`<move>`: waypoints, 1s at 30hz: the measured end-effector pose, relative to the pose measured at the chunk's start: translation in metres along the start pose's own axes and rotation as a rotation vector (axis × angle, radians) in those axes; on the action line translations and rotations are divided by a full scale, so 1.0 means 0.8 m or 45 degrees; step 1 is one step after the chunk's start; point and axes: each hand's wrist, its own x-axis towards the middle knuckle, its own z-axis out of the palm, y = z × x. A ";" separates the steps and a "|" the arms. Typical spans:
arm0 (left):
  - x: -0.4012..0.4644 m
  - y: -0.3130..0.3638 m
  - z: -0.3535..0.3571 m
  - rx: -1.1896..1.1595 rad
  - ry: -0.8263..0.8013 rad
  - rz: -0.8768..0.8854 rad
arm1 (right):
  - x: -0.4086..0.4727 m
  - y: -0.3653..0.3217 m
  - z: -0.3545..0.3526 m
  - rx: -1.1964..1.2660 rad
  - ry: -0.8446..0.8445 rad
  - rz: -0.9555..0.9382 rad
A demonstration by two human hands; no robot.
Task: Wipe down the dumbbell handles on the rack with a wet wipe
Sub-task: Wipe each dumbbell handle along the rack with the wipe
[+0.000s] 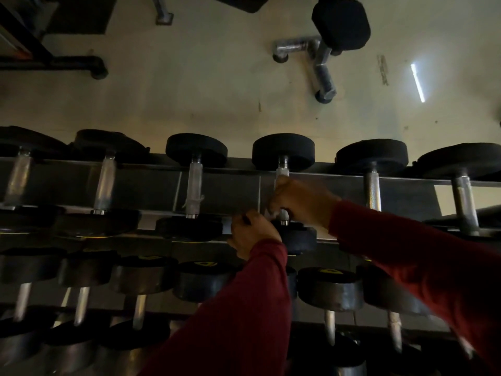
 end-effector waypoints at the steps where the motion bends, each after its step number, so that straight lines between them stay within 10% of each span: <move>1: 0.000 0.000 0.000 -0.007 0.000 0.000 | -0.002 -0.002 -0.003 -0.041 -0.067 -0.071; 22: 0.003 -0.001 0.001 -0.046 -0.008 0.095 | -0.005 -0.003 -0.009 -0.148 -0.059 -0.075; 26: -0.004 -0.005 -0.006 0.299 -0.154 0.444 | -0.052 0.002 -0.011 0.293 0.184 0.160; 30: -0.020 -0.014 -0.028 0.944 -0.447 1.305 | -0.089 0.015 -0.010 0.905 0.342 0.805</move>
